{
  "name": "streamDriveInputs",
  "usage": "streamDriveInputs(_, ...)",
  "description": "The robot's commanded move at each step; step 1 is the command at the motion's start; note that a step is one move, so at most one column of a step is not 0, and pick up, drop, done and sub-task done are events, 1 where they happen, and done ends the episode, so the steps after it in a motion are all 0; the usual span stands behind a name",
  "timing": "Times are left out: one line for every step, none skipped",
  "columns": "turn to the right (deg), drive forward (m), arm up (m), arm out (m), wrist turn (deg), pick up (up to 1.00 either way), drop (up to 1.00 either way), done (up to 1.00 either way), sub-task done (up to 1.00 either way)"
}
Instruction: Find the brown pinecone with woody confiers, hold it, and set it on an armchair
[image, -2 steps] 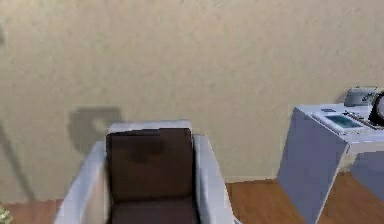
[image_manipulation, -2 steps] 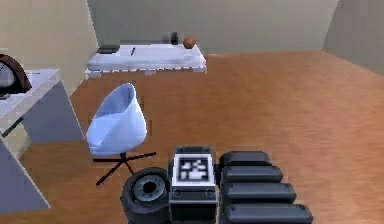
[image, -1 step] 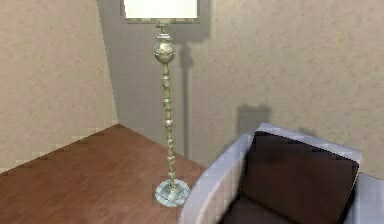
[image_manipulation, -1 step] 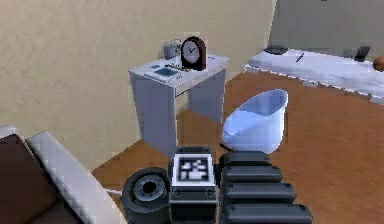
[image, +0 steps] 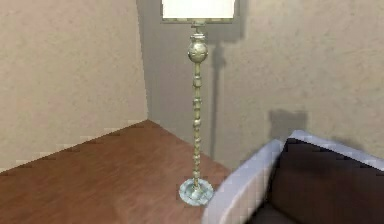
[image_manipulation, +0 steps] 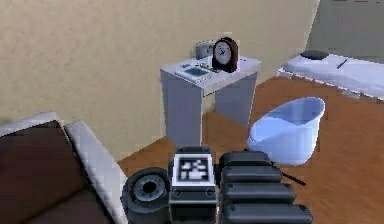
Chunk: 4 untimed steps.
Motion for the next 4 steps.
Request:
streamDriveInputs(45.0,0.00,0.00,0.00,0.0,0.00,0.00,0.00,0.00)
streamDriveInputs(45.0,0.00,0.00,0.00,0.0,0.00,0.00,0.00,0.00)
streamDriveInputs(3.0,0.00,0.00,0.00,0.0,0.00,0.00,0.00,0.00)
streamDriveInputs(-45.0,0.00,0.00,0.00,0.0,0.00,0.00,0.00,0.00)
